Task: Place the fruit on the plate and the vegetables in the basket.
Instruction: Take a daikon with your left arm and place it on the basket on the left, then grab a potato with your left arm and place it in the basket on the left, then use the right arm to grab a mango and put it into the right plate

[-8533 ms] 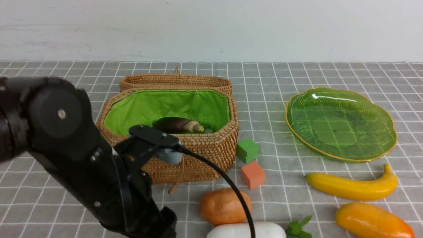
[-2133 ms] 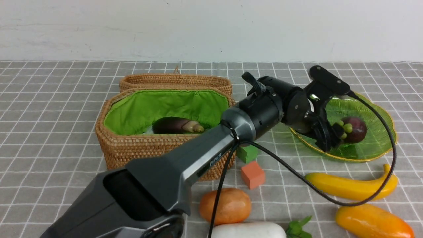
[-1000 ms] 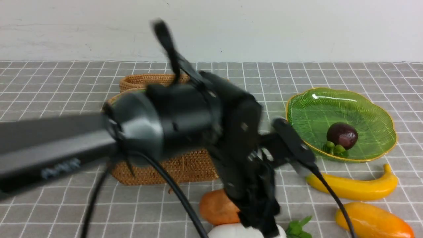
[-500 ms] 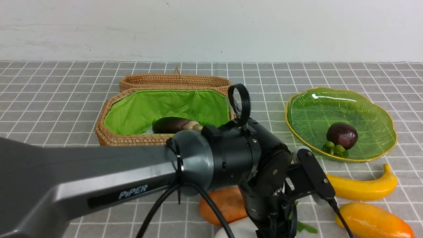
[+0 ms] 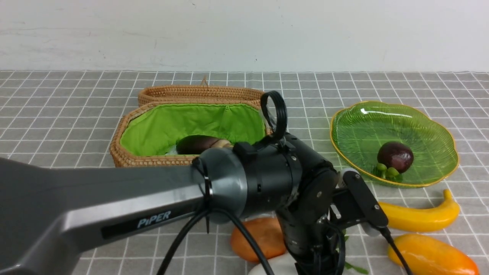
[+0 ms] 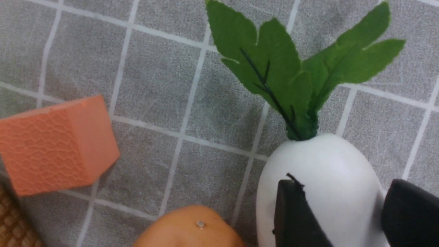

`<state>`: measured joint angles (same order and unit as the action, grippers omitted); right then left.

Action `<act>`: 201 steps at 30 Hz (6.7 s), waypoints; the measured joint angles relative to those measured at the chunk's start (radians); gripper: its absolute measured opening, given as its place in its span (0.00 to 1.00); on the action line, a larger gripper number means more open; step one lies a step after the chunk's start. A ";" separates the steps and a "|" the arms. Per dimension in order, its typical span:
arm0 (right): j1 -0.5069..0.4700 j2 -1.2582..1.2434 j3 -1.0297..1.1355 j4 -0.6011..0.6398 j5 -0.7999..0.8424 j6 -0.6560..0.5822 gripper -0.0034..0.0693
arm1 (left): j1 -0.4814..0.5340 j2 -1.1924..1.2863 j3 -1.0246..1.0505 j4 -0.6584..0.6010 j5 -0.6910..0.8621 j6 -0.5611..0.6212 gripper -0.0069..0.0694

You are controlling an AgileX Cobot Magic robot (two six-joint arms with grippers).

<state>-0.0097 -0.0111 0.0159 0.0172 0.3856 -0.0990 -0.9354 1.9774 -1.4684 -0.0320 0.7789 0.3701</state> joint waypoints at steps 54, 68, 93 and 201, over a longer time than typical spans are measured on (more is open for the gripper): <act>0.000 0.000 0.000 0.000 0.000 0.000 0.38 | 0.002 -0.043 0.022 -0.033 0.131 -0.153 0.76; 0.000 0.000 0.000 0.000 0.000 0.000 0.38 | 0.429 -0.387 0.023 -0.048 -0.141 -0.169 0.76; 0.000 0.000 0.000 0.000 0.000 0.000 0.38 | 0.485 -0.299 0.024 0.224 -0.178 -0.210 0.94; 0.000 0.000 0.000 0.000 0.000 0.000 0.38 | 0.447 -1.169 0.231 0.123 0.455 -0.416 0.07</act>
<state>-0.0097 -0.0111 0.0159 0.0172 0.3856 -0.0990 -0.4886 0.8085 -1.2372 0.0908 1.2338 -0.0456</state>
